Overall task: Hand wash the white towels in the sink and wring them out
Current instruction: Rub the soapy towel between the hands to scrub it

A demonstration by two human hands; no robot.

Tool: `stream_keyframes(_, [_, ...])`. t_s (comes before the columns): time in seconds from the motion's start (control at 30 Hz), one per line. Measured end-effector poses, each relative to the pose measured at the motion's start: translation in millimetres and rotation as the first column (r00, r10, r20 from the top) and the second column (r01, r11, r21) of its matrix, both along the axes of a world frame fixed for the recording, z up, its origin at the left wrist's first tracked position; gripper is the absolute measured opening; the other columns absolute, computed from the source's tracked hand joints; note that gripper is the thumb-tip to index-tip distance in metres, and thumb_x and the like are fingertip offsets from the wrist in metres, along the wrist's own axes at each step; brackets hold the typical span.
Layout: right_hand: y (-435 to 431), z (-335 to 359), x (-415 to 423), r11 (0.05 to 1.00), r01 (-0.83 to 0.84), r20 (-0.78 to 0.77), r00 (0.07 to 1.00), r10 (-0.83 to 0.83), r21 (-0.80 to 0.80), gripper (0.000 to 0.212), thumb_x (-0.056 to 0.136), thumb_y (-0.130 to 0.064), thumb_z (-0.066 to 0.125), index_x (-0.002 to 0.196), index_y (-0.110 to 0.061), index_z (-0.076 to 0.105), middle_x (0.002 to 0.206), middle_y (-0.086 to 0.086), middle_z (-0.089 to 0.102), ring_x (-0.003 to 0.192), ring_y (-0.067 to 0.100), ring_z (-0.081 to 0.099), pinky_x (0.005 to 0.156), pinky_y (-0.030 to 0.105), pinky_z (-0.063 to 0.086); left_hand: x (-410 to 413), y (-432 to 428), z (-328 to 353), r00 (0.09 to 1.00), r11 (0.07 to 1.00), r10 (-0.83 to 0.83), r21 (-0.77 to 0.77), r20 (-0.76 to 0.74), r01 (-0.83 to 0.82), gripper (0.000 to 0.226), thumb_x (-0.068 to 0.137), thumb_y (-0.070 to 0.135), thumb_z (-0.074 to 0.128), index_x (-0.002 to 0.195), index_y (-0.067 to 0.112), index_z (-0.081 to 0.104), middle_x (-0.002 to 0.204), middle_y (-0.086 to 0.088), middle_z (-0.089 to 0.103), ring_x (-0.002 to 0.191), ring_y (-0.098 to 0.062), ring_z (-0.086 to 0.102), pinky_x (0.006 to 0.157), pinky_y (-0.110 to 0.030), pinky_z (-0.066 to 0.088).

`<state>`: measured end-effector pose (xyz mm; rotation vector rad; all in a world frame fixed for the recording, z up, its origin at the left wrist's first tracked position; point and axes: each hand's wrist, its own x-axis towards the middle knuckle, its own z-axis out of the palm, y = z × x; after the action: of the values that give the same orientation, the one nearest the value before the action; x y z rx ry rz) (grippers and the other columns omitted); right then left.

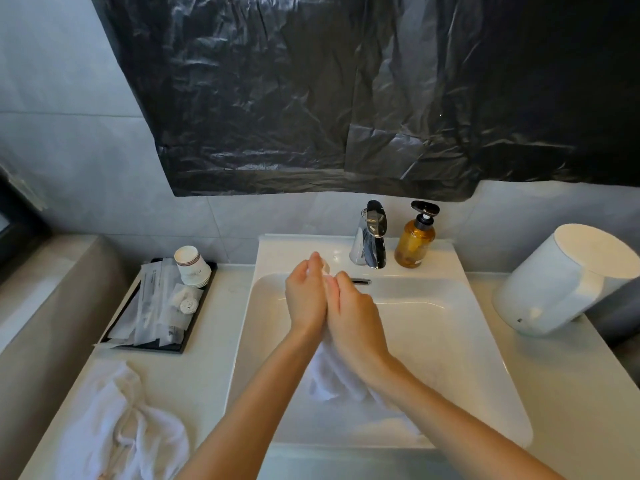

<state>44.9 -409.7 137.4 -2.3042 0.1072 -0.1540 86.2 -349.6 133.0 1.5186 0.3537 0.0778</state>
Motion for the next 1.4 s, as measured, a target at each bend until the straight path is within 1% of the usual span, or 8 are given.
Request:
stream_keyframes(0.17, [-18, 1, 35, 0.977, 0.188, -0.057, 0.981, -0.183, 0.104, 0.036, 0.103, -0.038, 0.031, 0.083, -0.017, 0.052, 0.085, 0.008, 0.066, 0.085, 0.030, 0.061, 0.072, 0.038, 0.044, -19, -16, -6, 0.994, 0.995, -0.102, -0.006, 0.033, 0.103, 0.044, 0.101, 0.032, 0.046, 0.071, 0.000, 0.051, 0.064, -0.004, 0.055, 0.062, -0.012, 0.048, 0.062, -0.030, 0.041])
stream_keyframes(0.33, [-5, -1, 2, 1.000, -0.017, 0.016, 1.000, 0.017, 0.000, 0.037, 0.102, -0.042, 0.029, 0.083, -0.016, 0.047, 0.077, 0.009, 0.063, 0.077, 0.030, 0.061, 0.069, 0.041, 0.048, 1, 1, -4, 0.998, 0.998, -0.054, 0.036, 0.014, 0.053, 0.040, 0.101, 0.024, 0.042, 0.062, 0.013, 0.040, 0.052, 0.005, 0.044, 0.057, -0.013, 0.039, 0.062, -0.032, 0.035])
stream_keyframes(0.5, [-22, 0, 40, 0.957, 0.239, -0.059, 0.971, -0.232, 0.165, 0.038, 0.103, -0.040, 0.032, 0.083, -0.016, 0.054, 0.089, 0.012, 0.066, 0.088, 0.033, 0.061, 0.076, 0.039, 0.046, -14, -17, -1, 0.986, 0.982, -0.168, 0.093, 0.025, 0.165, 0.043, 0.102, 0.034, 0.042, 0.063, 0.015, 0.047, 0.060, 0.003, 0.054, 0.063, -0.015, 0.050, 0.065, -0.035, 0.043])
stream_keyframes(0.67, [-5, 0, 5, 0.999, 0.013, 0.000, 1.000, -0.013, 0.046, 0.036, 0.103, -0.040, 0.031, 0.080, -0.017, 0.047, 0.073, 0.004, 0.060, 0.076, 0.029, 0.059, 0.068, 0.041, 0.046, 5, 0, 2, 0.999, 0.995, 0.002, 0.097, 0.047, -0.006, 0.045, 0.102, 0.028, 0.039, 0.060, 0.013, 0.040, 0.055, 0.003, 0.046, 0.057, -0.016, 0.042, 0.064, -0.035, 0.036])
stream_keyframes(0.8, [-19, 2, 38, 0.972, 0.185, -0.066, 0.982, -0.177, 0.147, 0.036, 0.103, -0.039, 0.034, 0.079, -0.017, 0.051, 0.086, 0.008, 0.066, 0.084, 0.030, 0.060, 0.073, 0.038, 0.044, -16, -17, -2, 0.994, 0.979, -0.105, 0.176, 0.012, 0.101, 0.043, 0.101, 0.032, 0.040, 0.068, 0.008, 0.052, 0.065, -0.005, 0.059, 0.065, -0.021, 0.052, 0.068, -0.039, 0.045])
stream_keyframes(0.97, [-8, -5, 2, 0.999, 0.016, 0.004, 1.000, -0.016, 0.041, 0.035, 0.103, -0.038, 0.032, 0.077, -0.017, 0.044, 0.073, 0.008, 0.059, 0.073, 0.032, 0.056, 0.065, 0.040, 0.042, 5, 1, -4, 0.998, 0.992, -0.059, 0.109, 0.008, 0.058, 0.042, 0.100, 0.025, 0.042, 0.060, 0.014, 0.038, 0.054, 0.001, 0.043, 0.058, -0.018, 0.038, 0.063, -0.034, 0.034])
stream_keyframes(1.13, [-22, -5, 34, 0.975, 0.202, -0.062, 0.978, -0.197, 0.090, 0.037, 0.101, -0.042, 0.030, 0.078, -0.019, 0.048, 0.082, 0.009, 0.064, 0.081, 0.032, 0.059, 0.072, 0.040, 0.046, -12, -17, -8, 0.988, 0.988, -0.151, 0.006, -0.040, 0.152, 0.039, 0.098, 0.026, 0.047, 0.062, 0.014, 0.046, 0.059, -0.001, 0.051, 0.061, -0.015, 0.046, 0.063, -0.031, 0.038])
stream_keyframes(1.4, [-25, 2, 43, 0.984, 0.162, -0.061, 0.986, -0.157, 0.078, 0.036, 0.103, -0.039, 0.033, 0.083, -0.017, 0.054, 0.088, 0.010, 0.065, 0.087, 0.032, 0.060, 0.071, 0.036, 0.042, -9, -18, -3, 0.990, 0.987, -0.140, 0.074, -0.013, 0.141, 0.038, 0.101, 0.027, 0.041, 0.068, 0.013, 0.051, 0.065, -0.001, 0.057, 0.066, -0.017, 0.052, 0.067, -0.036, 0.043])
